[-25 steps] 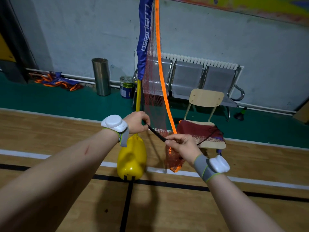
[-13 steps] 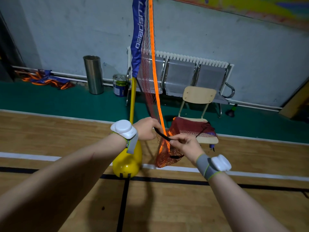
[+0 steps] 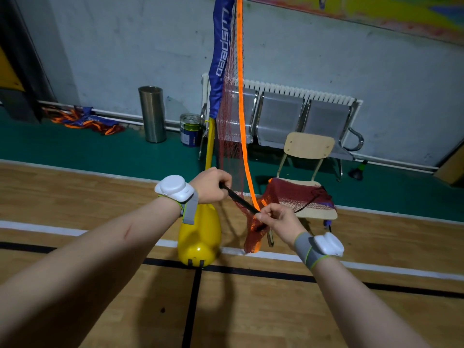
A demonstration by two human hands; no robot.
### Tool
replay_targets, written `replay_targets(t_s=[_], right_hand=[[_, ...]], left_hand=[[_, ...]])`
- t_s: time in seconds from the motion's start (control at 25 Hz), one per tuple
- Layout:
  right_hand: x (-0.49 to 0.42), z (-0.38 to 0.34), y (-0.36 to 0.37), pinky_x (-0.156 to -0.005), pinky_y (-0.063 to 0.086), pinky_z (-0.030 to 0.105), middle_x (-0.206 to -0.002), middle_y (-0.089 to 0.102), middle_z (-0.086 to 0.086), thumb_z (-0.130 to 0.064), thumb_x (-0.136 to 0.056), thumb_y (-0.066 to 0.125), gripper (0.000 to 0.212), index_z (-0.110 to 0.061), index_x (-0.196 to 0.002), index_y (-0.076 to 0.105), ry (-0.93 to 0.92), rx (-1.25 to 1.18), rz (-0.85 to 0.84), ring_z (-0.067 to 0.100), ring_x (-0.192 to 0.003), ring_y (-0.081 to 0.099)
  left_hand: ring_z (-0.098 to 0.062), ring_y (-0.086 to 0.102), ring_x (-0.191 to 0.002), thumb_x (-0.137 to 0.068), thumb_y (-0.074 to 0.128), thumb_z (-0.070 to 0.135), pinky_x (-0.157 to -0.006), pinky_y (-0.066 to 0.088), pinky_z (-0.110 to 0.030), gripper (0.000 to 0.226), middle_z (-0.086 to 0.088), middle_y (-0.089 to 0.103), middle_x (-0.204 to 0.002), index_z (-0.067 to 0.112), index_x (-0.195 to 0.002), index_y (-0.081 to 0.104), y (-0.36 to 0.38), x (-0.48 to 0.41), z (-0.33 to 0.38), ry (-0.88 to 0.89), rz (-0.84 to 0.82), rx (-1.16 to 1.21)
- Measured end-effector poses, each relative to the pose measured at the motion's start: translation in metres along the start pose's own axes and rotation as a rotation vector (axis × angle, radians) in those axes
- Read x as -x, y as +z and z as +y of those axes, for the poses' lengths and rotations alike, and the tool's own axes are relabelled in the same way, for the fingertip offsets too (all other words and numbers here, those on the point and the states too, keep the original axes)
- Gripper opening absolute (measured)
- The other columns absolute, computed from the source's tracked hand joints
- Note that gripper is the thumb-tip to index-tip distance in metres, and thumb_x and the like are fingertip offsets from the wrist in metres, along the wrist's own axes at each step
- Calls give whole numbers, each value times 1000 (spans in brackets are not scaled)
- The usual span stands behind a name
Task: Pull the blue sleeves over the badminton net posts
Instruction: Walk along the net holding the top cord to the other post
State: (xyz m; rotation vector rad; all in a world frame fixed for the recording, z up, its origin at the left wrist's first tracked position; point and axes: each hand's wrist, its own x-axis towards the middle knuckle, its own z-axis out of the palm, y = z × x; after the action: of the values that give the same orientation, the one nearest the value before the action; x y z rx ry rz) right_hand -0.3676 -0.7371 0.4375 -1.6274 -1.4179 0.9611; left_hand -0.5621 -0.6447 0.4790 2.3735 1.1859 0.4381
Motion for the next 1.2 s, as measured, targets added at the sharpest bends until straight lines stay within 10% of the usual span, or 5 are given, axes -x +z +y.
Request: replay_targets(t_s=[0.32, 0.52, 0.76, 1.2], right_hand=[[33, -24, 12, -61, 42, 22, -66, 57, 3, -9, -86, 62, 8, -9, -80, 68, -27, -56, 58, 13, -60, 50], [60, -33, 15, -62, 41, 4, -70, 62, -10, -4, -82, 65, 14, 2, -93, 71, -155, -17, 129, -13, -58, 54], [68, -28, 10, -78, 50, 17, -89, 71, 5, -10, -80, 69, 18, -5, -96, 72, -173, -1, 220, 4, -77, 62], [67, -12, -25, -65, 40, 1, -78, 62, 2, -1, -80, 66, 15, 2, -94, 70, -128, -11, 122, -3, -66, 55]], left_hand=[[-28, 51, -98, -76, 52, -3, -86, 41, -33, 15, -12, 59, -93, 8, -81, 61, 2, 20, -8, -22, 0, 3], [-23, 50, -93, -77, 50, -4, -81, 38, -27, 24, -11, 57, -110, 4, -96, 60, 12, 24, 7, 67, -21, 21], [-18, 44, -123, -80, 46, -6, -98, 28, -16, 40, -4, 47, -131, 11, -114, 58, 15, 34, 33, 125, -45, 15], [-20, 51, -104, -86, 61, 18, -89, 40, -29, 18, -5, 60, -107, 13, -102, 67, 28, 41, 80, 153, -162, -151]])
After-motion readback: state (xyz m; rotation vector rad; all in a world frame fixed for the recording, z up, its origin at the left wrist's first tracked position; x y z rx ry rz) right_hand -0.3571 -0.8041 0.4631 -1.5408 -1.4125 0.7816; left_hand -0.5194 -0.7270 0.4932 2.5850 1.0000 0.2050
